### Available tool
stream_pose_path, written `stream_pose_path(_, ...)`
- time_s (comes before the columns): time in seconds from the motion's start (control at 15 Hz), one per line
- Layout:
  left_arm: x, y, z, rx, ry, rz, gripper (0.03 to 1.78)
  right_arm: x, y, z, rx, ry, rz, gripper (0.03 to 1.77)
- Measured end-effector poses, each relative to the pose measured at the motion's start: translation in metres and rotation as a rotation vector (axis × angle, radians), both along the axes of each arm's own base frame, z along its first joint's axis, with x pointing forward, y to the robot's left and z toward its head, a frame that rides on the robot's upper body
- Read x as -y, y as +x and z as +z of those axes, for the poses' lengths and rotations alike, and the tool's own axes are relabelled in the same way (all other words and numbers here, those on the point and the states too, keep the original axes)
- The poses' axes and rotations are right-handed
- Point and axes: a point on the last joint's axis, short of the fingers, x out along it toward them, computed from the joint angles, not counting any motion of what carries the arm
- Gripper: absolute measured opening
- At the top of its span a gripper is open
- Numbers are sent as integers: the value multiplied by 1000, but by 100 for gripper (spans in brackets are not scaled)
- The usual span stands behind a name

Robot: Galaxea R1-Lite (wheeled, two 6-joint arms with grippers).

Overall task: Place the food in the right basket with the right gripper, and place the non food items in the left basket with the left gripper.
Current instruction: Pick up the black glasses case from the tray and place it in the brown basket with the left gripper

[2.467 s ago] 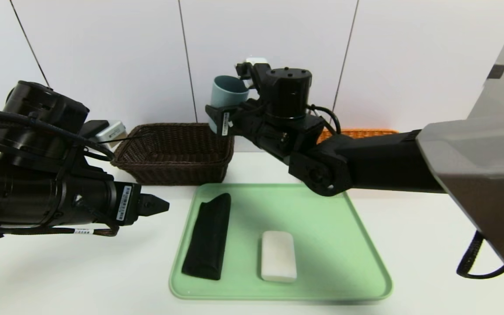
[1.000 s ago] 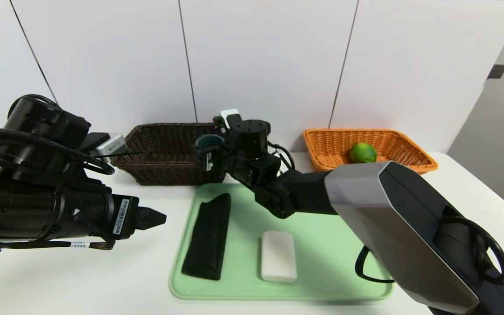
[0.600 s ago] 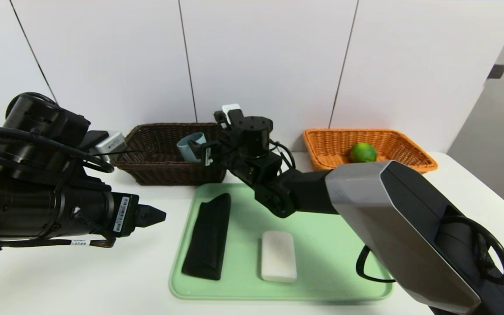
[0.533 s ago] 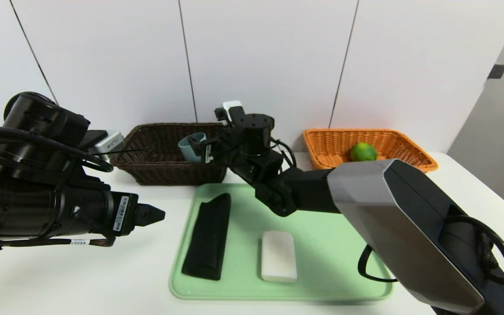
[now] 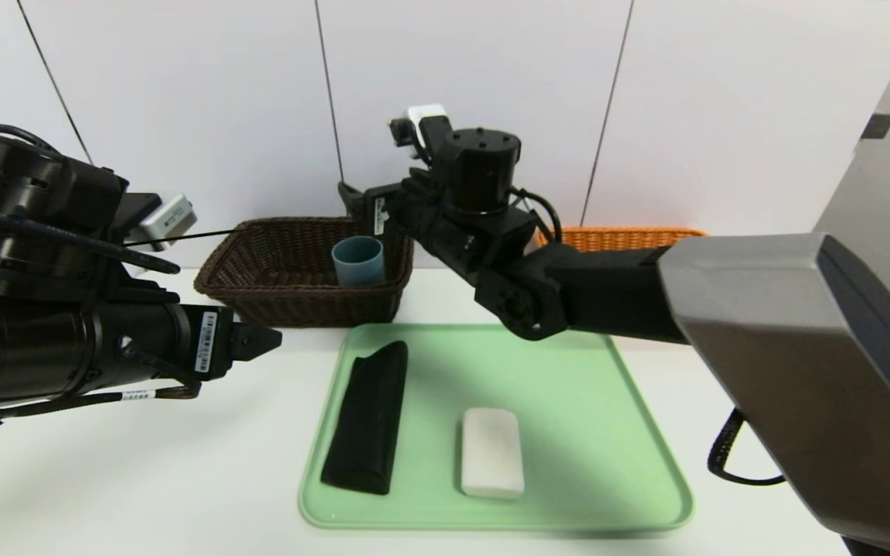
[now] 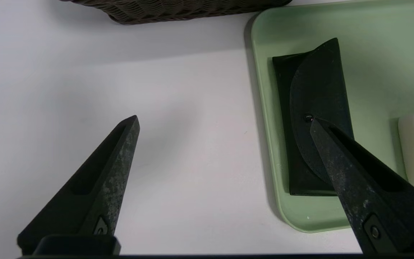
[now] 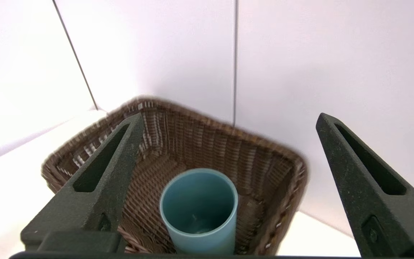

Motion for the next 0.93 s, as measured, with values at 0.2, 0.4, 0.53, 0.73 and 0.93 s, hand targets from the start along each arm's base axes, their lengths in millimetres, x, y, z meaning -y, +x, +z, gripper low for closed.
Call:
stream_pose_path(0.2,-1,-3,6,16,-12,-6,169,21,-25,48,-23,-20,3,167)
stream_pose_path(0.4,-1,-7,8,17,-15,-16,169,52,-60,90,-113,-104,-12,168)
stream_pose_path(0.53,1,-9,10,12,-18,-37,169,77,-86,108,-199,-187,-52,169)
stream_pose_path(0.73,8,-14,10,-7,-14,-77,169,123,-118,119,-363,-320,-139,169)
stream_pose_path(0.93,14,-21,14,-51,1,-116,169,167,-140,105,-581,-414,-228,169)
